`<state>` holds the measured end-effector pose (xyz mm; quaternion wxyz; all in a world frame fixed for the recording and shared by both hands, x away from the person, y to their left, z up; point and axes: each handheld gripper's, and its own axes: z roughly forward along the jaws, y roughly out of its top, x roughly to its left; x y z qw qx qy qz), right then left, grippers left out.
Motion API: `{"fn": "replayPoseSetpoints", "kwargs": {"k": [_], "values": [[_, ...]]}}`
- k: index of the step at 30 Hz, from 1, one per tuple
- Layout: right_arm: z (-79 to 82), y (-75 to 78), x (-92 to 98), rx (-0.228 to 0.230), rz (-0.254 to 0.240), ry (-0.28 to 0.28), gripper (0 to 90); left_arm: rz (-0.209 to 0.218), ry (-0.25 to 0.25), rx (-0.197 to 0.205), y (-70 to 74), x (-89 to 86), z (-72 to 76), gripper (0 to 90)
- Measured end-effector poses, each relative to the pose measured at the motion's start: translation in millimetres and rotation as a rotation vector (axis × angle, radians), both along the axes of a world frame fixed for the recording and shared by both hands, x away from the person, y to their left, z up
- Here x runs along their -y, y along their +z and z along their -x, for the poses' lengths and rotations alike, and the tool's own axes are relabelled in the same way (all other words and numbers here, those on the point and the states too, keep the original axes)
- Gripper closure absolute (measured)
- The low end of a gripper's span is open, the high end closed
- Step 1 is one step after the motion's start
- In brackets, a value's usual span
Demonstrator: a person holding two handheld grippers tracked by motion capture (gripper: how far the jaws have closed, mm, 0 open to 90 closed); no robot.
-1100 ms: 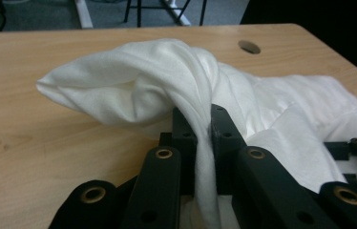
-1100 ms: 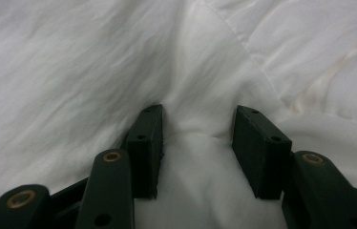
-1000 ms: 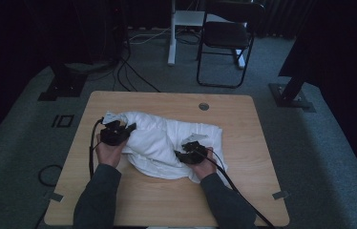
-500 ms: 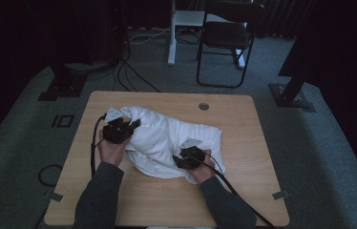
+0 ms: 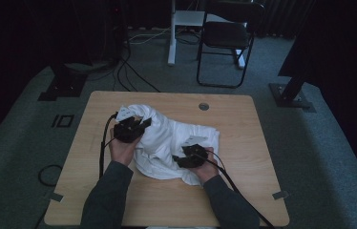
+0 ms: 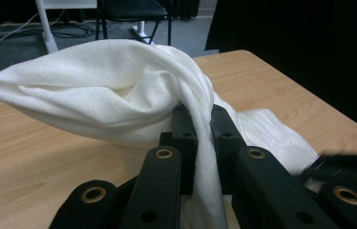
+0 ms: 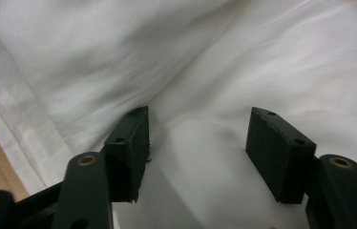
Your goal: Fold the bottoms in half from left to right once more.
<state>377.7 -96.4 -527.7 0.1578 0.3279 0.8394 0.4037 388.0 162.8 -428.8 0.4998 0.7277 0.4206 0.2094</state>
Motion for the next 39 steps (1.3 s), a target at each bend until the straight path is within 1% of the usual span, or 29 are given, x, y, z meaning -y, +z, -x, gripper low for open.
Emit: {"fn": "replayPoseSetpoints", "kwargs": {"k": [1, 2, 3, 4, 5, 6, 8, 10, 11, 13, 15, 19, 20, 21, 22, 24, 25, 26, 27, 28, 29, 30, 31, 32, 33, 37, 39], "values": [[3.4, 4.8, 10.0, 0.044, -0.002, -0.052, 40.0, -0.001, -0.001, 0.001, 0.1, -0.2, 0.6, 84.7], [4.3, 6.5, 17.9, 0.065, 0.005, -0.098, 38.9, 0.000, 0.000, 0.002, 0.5, -0.8, 1.1, 84.7], [4.1, 6.0, 24.1, 0.063, 0.014, -0.142, 37.5, 0.001, -0.002, 0.003, 0.9, -1.5, 1.3, 84.7], [3.0, 3.8, 27.4, 0.056, 0.032, -0.164, 36.4, 0.011, -0.001, 0.004, 1.9, -1.9, 2.2, 84.7], [0.3, -2.5, 30.0, 0.042, 0.061, -0.190, 35.2, 0.015, -0.003, 0.008, 2.8, -2.4, 3.1, 84.7], [-2.0, -8.2, 29.9, 0.018, 0.067, -0.189, 35.9, 0.022, -0.005, 0.011, 3.9, -2.7, 4.3, 84.7], [-6.0, -17.3, 26.8, -0.006, 0.062, -0.186, 37.0, 0.028, -0.010, 0.016, 6.7, -2.9, 7.2, 84.7], [-10.1, -20.1, 24.7, -0.044, 0.013, -0.169, 38.2, 0.028, -0.016, 0.023, 9.6, -2.6, 9.6, 84.7], [-11.8, -20.9, 22.6, -0.056, 0.000, -0.153, 38.5, 0.025, -0.017, 0.026, 11.1, -2.5, 10.3, 84.6], [-14.2, -23.1, 17.0, -0.061, -0.025, -0.115, 39.3, 0.027, -0.017, 0.031, 13.4, -2.5, 11.6, 84.6], [-14.6, -25.0, 8.7, -0.065, -0.046, -0.092, 39.6, 0.027, -0.020, 0.034, 14.6, -2.9, 12.5, 84.6], [-11.5, -22.8, -11.8, -0.052, -0.018, -0.032, 40.4, 0.021, -0.020, 0.030, 13.5, -1.4, 12.7, 84.6], [-10.2, -19.9, -15.3, -0.041, -0.005, -0.008, 40.7, 0.018, -0.021, 0.029, 13.2, -1.3, 12.9, 84.6], [-8.8, -17.3, -15.1, -0.027, -0.005, 0.003, 41.2, 0.017, -0.021, 0.029, 12.6, -1.2, 13.2, 84.6], [-6.4, -11.6, -10.9, -0.012, -0.018, 0.000, 41.3, 0.018, -0.023, 0.029, 12.3, -1.5, 13.7, 84.6], [-1.8, -1.0, 2.9, 0.014, -0.030, -0.059, 42.1, 0.019, -0.024, 0.030, 12.5, -2.5, 14.4, 84.6], [0.7, 2.8, 11.1, 0.033, -0.023, -0.093, 42.4, 0.022, -0.024, 0.031, 12.7, -2.7, 14.5, 84.7], [2.2, 4.5, 18.6, 0.047, 0.003, -0.132, 41.9, 0.026, -0.025, 0.031, 12.9, -2.6, 14.4, 84.6], [2.2, 4.0, 22.7, 0.045, 0.028, -0.160, 40.7, 0.029, -0.030, 0.029, 13.1, -1.9, 14.3, 84.6], [0.0, -2.1, 27.7, 0.022, 0.071, -0.182, 40.7, 0.033, -0.031, 0.029, 13.2, -1.0, 14.5, 84.7], [-1.5, -6.7, 28.0, 0.006, 0.080, -0.182, 40.7, 0.035, -0.035, 0.031, 13.4, 0.6, 15.1, 84.6], [-3.9, -13.8, 26.2, -0.019, 0.092, -0.179, 40.8, 0.035, -0.042, 0.032, 14.0, 2.3, 16.0, 84.6], [-6.4, -20.8, 22.6, -0.033, 0.104, -0.174, 41.1, 0.038, -0.049, 0.034, 14.7, 4.3, 17.0, 84.6], [-8.2, -26.5, 18.9, -0.037, 0.086, -0.167, 41.7, 0.033, -0.058, 0.036, 15.9, 6.3, 18.0, 84.6], [-10.1, -29.0, 16.4, -0.040, 0.053, -0.159, 42.6, 0.026, -0.067, 0.040, 17.3, 8.2, 18.9, 84.6], [-12.8, -31.4, 0.3, -0.034, 0.024, -0.143, 43.7, 0.026, -0.086, 0.047, 22.0, 16.0, 19.0, 84.7], [-15.4, -31.8, -10.4, -0.029, 0.017, -0.094, 43.9, 0.025, -0.095, 0.046, 21.8, 20.3, 18.1, 84.7]]}}
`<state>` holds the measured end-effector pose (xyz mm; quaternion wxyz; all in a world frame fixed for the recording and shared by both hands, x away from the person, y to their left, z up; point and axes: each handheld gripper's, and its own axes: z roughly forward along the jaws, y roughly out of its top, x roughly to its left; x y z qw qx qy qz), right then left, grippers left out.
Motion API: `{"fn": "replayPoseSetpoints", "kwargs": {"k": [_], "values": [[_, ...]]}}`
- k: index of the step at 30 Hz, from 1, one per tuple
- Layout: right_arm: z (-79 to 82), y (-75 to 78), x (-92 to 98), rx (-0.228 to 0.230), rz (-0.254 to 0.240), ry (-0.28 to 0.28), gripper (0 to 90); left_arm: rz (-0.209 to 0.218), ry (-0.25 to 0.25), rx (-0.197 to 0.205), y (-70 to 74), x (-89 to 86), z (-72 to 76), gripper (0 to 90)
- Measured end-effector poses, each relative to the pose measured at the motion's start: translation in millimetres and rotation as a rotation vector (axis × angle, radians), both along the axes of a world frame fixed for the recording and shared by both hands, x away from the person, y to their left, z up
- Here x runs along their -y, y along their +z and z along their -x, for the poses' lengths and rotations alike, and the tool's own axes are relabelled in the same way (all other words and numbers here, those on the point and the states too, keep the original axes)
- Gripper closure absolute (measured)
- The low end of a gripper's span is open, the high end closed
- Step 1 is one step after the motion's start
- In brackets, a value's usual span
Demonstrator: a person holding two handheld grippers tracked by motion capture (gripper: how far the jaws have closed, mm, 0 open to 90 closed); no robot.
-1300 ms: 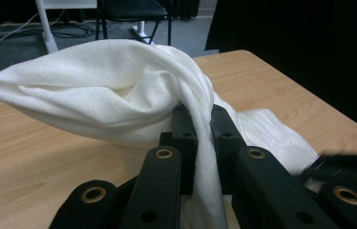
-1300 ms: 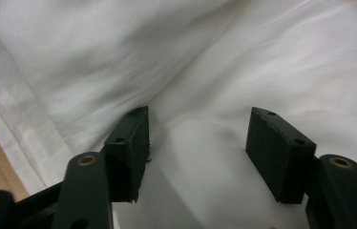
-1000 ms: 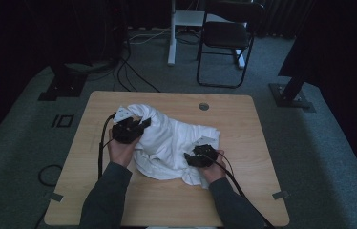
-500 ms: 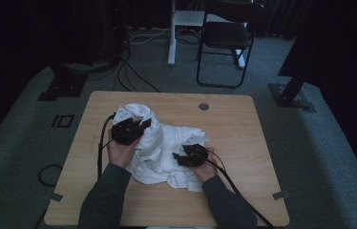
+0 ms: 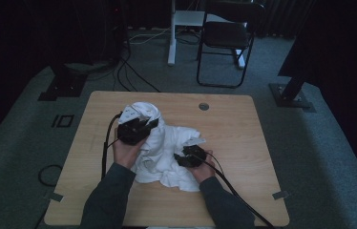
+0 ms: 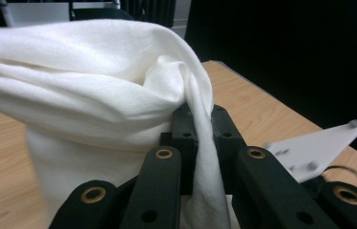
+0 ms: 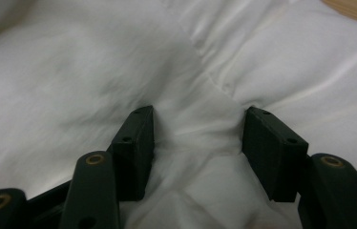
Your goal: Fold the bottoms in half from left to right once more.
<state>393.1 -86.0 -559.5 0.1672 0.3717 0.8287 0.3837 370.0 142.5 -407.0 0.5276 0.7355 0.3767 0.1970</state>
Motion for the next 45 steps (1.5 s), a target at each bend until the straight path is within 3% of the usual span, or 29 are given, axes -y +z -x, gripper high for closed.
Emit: {"fn": "replayPoseSetpoints", "kwargs": {"k": [2, 3, 6, 7, 9, 12, 19, 20, 25, 30, 32, 38, 43, 45], "values": [[-0.9, 0.5, -3.6, -0.006, 0.001, 0.021, 43.8, -0.025, -0.007, -0.002, -2.0, 5.3, -0.4, 84.7], [-2.6, 5.9, -2.9, -0.034, -0.035, 0.079, 43.2, -0.030, -0.010, -0.004, -3.0, 6.2, -0.2, 84.6], [2.5, 18.1, 19.2, 0.015, -0.100, 0.014, 45.3, -0.036, -0.022, -0.013, -6.6, 8.4, -1.2, 84.6], [2.5, 18.1, 19.2, 0.015, -0.100, 0.014, 45.3, -0.036, -0.022, -0.013, -6.6, 8.4, -1.2, 84.6], [5.1, 24.7, 42.5, 0.042, -0.108, -0.056, 45.5, -0.046, -0.036, -0.018, -10.1, 14.1, -1.0, 84.6], [5.7, 25.5, 61.9, 0.038, -0.086, -0.095, 45.0, -0.051, -0.064, -0.023, -17.8, 24.6, 0.7, 84.5], [8.1, 25.3, 86.8, 0.044, -0.074, -0.147, 44.5, -0.061, -0.105, -0.074, -47.8, 47.5, -2.9, 84.4], [8.1, 25.5, 88.5, 0.046, -0.076, -0.152, 44.4, -0.072, -0.118, -0.108, -65.6, 56.3, -5.5, 84.4], [9.3, 34.3, 99.4, 0.069, -0.097, -0.171, 44.4, -0.117, -0.137, -0.164, -98.7, 72.8, -6.4, 84.2], [12.8, 47.2, 99.2, 0.095, -0.126, -0.160, 44.2, -0.195, -0.149, -0.181, -123.5, 88.2, -3.0, 84.1], [13.7, 50.0, 97.9, 0.103, -0.130, -0.150, 44.0, -0.198, -0.146, -0.182, -123.6, 88.9, -2.7, 84.1], [15.5, 69.0, 76.8, 0.133, -0.194, -0.043, 41.5, -0.191, -0.146, -0.188, -122.6, 88.1, -2.9, 83.8], [8.5, 70.8, 55.2, 0.136, -0.161, 0.008, 40.2, -0.181, -0.148, -0.191, -121.2, 87.2, -2.5, 83.6], [-1.9, 67.5, 41.6, 0.118, -0.145, 0.036, 41.4, -0.165, -0.146, -0.198, -118.9, 84.6, -3.7, 83.6]]}}
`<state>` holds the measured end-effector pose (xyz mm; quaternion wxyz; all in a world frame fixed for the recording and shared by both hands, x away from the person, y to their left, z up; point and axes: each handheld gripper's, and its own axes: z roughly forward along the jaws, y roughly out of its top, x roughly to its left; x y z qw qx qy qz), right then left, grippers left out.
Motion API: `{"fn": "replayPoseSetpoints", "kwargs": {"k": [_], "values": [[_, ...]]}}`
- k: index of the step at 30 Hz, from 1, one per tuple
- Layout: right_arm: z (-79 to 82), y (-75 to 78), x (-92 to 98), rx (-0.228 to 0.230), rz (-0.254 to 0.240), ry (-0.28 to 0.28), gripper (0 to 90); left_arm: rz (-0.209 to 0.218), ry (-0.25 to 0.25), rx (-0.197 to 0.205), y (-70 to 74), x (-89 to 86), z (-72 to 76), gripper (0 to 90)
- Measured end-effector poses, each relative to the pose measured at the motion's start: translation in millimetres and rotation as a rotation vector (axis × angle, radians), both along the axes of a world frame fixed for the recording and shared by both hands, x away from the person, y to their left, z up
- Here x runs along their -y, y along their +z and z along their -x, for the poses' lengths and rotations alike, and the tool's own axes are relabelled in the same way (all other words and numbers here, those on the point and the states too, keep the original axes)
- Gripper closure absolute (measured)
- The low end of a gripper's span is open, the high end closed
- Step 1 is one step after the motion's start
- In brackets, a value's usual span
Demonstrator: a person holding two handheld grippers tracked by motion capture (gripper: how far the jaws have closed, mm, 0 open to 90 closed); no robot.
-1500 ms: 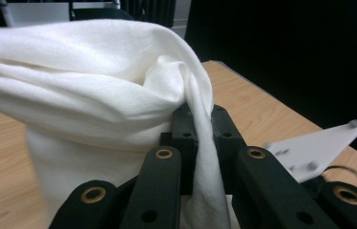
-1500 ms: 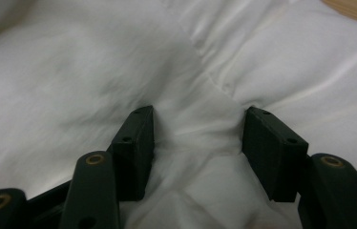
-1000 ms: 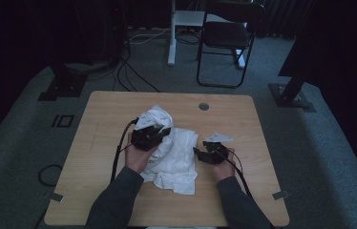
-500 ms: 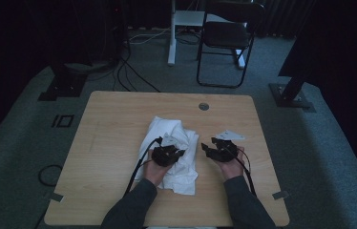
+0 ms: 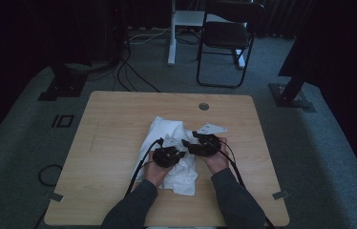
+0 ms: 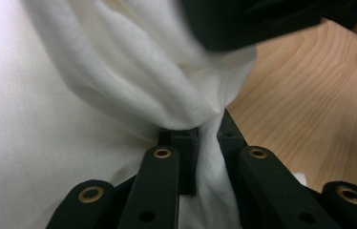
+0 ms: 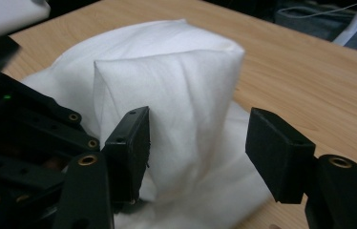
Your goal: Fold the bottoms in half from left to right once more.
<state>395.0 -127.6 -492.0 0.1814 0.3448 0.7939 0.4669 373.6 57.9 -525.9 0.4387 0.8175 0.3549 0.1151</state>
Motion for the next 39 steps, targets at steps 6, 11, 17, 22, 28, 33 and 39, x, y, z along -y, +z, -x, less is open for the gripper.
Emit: {"fn": "replayPoseSetpoints", "kwargs": {"k": [6, 11, 17, 22, 28, 33, 39], "values": [[-20.7, -10.0, -6.7, -0.070, 0.035, 0.034, 81.6, -0.002, -0.007, -0.001, 2.1, -1.0, 1.3, 80.5], [-24.9, -13.1, -2.5, -0.092, 0.052, -0.002, 85.6, 0.056, -0.039, 0.013, 26.0, -4.9, 13.5, 58.3], [-27.7, -16.9, -1.6, -0.101, 0.055, -0.017, 85.5, 0.141, 0.045, 0.206, 89.3, -44.6, 20.3, 51.9], [-28.1, -19.5, 1.0, -0.105, 0.056, -0.024, 84.7, 0.033, 0.204, 0.194, 90.4, -78.6, -9.6, 71.8], [-27.6, -20.6, 9.6, -0.108, 0.067, -0.039, 81.9, -0.069, 0.144, 0.069, 43.7, -75.0, -24.3, 81.4], [-22.7, -17.2, 20.0, -0.091, 0.106, -0.061, 66.4, -0.111, 0.143, 0.043, 17.2, -63.5, -26.1, 84.3], [-11.6, 3.6, 38.4, -0.030, 0.100, -0.103, 53.5, -0.155, 0.200, 0.075, 4.4, -55.3, -19.7, 84.7]]}}
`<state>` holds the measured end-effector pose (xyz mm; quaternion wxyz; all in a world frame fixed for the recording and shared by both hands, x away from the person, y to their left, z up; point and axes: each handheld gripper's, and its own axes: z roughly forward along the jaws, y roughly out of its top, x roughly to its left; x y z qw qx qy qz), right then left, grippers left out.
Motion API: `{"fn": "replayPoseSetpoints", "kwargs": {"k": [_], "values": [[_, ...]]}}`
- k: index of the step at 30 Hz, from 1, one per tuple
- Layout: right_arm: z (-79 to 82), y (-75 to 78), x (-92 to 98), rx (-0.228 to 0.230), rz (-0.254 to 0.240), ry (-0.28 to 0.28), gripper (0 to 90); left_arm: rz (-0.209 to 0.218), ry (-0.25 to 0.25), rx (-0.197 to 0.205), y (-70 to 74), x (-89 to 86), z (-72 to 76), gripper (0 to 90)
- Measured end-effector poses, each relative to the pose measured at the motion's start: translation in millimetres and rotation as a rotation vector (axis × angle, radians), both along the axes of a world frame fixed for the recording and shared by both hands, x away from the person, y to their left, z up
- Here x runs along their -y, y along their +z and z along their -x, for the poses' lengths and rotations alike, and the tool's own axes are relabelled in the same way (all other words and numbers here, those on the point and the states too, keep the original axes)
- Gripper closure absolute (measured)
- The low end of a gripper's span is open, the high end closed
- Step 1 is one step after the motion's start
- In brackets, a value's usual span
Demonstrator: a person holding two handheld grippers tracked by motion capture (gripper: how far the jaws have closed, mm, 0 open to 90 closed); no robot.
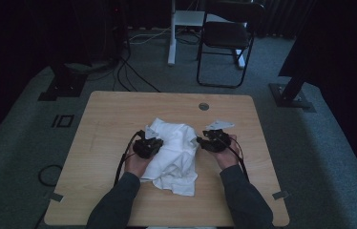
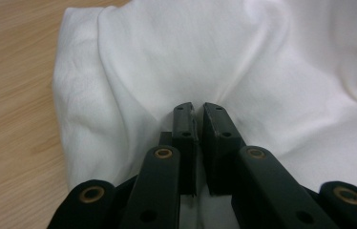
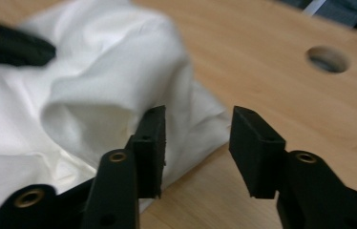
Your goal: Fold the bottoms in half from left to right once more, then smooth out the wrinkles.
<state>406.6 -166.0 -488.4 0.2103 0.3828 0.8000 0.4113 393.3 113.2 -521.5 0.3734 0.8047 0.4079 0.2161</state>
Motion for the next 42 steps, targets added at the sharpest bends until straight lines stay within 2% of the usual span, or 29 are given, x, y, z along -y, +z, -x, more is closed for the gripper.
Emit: {"fn": "replayPoseSetpoints", "kwargs": {"k": [2, 4, 6, 9, 12, 14, 15, 16, 17, 18, 19, 20, 21, 23, 24, 25, 26, 27, 28, 29, 31, 33, 35, 37, 40, 42], "values": [[2.4, 4.9, 2.5, 0.013, -0.009, -0.002, 52.6, 0.008, 0.018, 0.003, -1.2, 1.4, 1.9, 84.8], [8.9, 17.4, 6.3, 0.049, -0.032, 0.002, 51.4, 0.000, 0.057, 0.021, -2.8, 7.8, 7.8, 84.8], [13.5, 24.7, 4.9, 0.068, -0.052, 0.025, 49.6, -0.008, 0.076, 0.029, -3.2, 12.2, 10.9, 84.8], [19.0, 31.5, -4.4, 0.093, -0.054, 0.075, 45.4, -0.009, 0.085, 0.022, -2.8, 14.1, 11.8, 84.7], [15.9, 29.2, -18.0, 0.083, -0.035, 0.094, 40.8, 0.003, 0.085, 0.024, -3.2, 12.8, 12.0, 84.7], [7.7, 22.2, -25.2, 0.065, -0.007, 0.087, 39.5, 0.012, 0.082, 0.020, -3.2, 11.4, 11.8, 84.7], [1.8, 17.1, -27.8, 0.040, 0.000, 0.081, 39.3, 0.012, 0.083, 0.020, -3.3, 11.3, 11.9, 84.7], [-5.7, 11.1, -29.9, -0.001, 0.004, 0.084, 41.3, 0.009, 0.081, 0.022, -3.2, 11.3, 12.1, 84.6], [-12.9, 5.4, -31.5, -0.043, 0.013, 0.093, 52.3, 0.004, 0.080, 0.023, -3.2, 11.4, 12.2, 84.6], [-19.2, 0.6, -31.8, -0.065, 0.027, 0.117, 70.4, 0.002, 0.079, 0.025, -3.3, 11.5, 12.2, 84.6], [-24.7, -2.4, -31.1, -0.067, 0.055, 0.116, 81.0, 0.001, 0.076, 0.024, -3.4, 11.3, 12.1, 84.6], [-30.6, -3.6, -28.6, -0.065, 0.076, 0.083, 83.1, 0.004, 0.075, 0.020, -3.3, 10.9, 11.7, 84.7], [-36.8, -2.8, -23.4, -0.061, 0.069, 0.048, 83.6, 0.011, 0.074, 0.016, -3.3, 10.8, 11.2, 84.7], [-48.7, -1.4, -13.6, -0.085, 0.011, 0.028, 83.2, 0.010, 0.070, 0.014, -3.0, 11.6, 10.2, 84.7], [-52.2, -1.7, -13.3, -0.082, 0.024, 0.018, 80.9, 0.004, 0.072, 0.014, -3.1, 12.4, 10.0, 84.7], [-54.0, -2.4, -14.1, -0.061, 0.045, 0.002, 75.1, 0.002, 0.073, 0.014, -3.1, 12.5, 10.1, 84.7], [-54.9, -2.8, -14.1, -0.041, 0.067, -0.029, 74.2, 0.000, 0.074, 0.012, -3.3, 11.6, 10.2, 84.7], [-55.9, -3.0, -11.7, -0.010, 0.109, -0.111, 74.1, 0.006, 0.075, 0.013, -3.6, 10.6, 10.4, 84.7], [-56.8, -2.7, -7.2, -0.015, 0.108, -0.163, 72.9, 0.010, 0.076, 0.010, -3.6, 9.5, 10.5, 84.7], [-56.4, -1.8, -1.7, -0.039, 0.071, -0.178, 70.0, 0.017, 0.079, 0.007, -3.5, 9.3, 10.5, 84.6], [-48.5, 1.5, 4.1, -0.042, 0.030, -0.167, 60.3, 0.023, 0.084, 0.005, -3.5, 10.0, 10.3, 84.5], [-30.8, 6.3, 5.0, -0.038, -0.032, -0.099, 52.7, 0.019, 0.086, 0.009, -3.3, 10.7, 10.5, 84.3], [-13.1, 8.1, 0.9, -0.032, -0.059, -0.056, 48.0, 0.025, 0.088, 0.004, -3.0, 10.6, 10.5, 84.2], [5.1, 6.1, -5.0, -0.048, -0.090, 0.005, 44.6, 0.029, 0.088, 0.001, -2.8, 10.3, 10.6, 83.7], [29.6, -4.4, -16.0, -0.078, -0.074, 0.075, 40.3, 0.029, 0.090, 0.002, -2.8, 10.7, 10.9, 83.6], [38.0, -16.2, -22.7, -0.116, -0.060, 0.089, 42.7, 0.028, 0.090, 0.003, -2.7, 10.6, 11.1, 83.6]]}}
